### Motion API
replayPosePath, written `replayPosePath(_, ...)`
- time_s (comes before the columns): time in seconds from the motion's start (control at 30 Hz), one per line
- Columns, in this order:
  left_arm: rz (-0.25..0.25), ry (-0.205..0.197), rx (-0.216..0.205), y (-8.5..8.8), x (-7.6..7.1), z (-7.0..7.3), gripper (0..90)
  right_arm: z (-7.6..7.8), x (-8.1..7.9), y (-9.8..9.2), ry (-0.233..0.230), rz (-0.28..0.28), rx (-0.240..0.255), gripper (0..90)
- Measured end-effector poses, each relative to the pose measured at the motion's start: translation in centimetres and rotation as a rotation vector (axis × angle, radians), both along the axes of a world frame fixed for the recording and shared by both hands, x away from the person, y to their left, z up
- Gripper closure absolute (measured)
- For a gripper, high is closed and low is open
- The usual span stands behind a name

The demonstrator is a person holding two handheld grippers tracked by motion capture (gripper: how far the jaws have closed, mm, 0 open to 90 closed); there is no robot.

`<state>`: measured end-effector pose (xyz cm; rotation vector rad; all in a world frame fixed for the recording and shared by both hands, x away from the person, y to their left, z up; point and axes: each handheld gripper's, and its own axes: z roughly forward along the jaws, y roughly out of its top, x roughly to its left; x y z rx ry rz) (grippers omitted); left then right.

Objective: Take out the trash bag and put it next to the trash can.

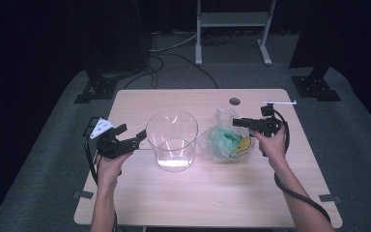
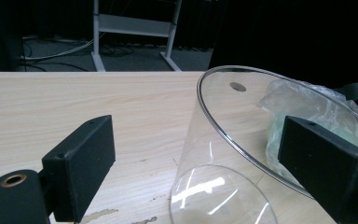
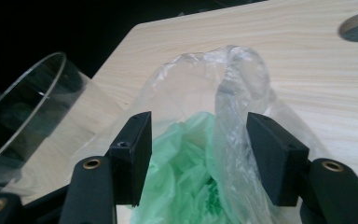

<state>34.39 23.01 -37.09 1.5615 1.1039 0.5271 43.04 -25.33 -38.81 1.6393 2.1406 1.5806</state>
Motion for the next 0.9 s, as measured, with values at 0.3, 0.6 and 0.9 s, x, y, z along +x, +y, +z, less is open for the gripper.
replayPosePath(0.3,-0.005,0.000,0.002,-0.1,0.0,0.0,9.9,-0.4,0.0,-1.6,0.055,0.009,-0.027,38.3)
replayPosePath(0.6,-0.008,-0.004,0.004,-0.2,-0.1,0.1,9.8,-0.5,-1.5,-4.5,0.060,0.025,0.054,37.9)
replayPosePath(0.9,-0.006,-0.003,0.003,-0.2,-0.2,0.1,9.8,-1.4,-3.2,-6.0,0.022,0.035,0.069,37.9)
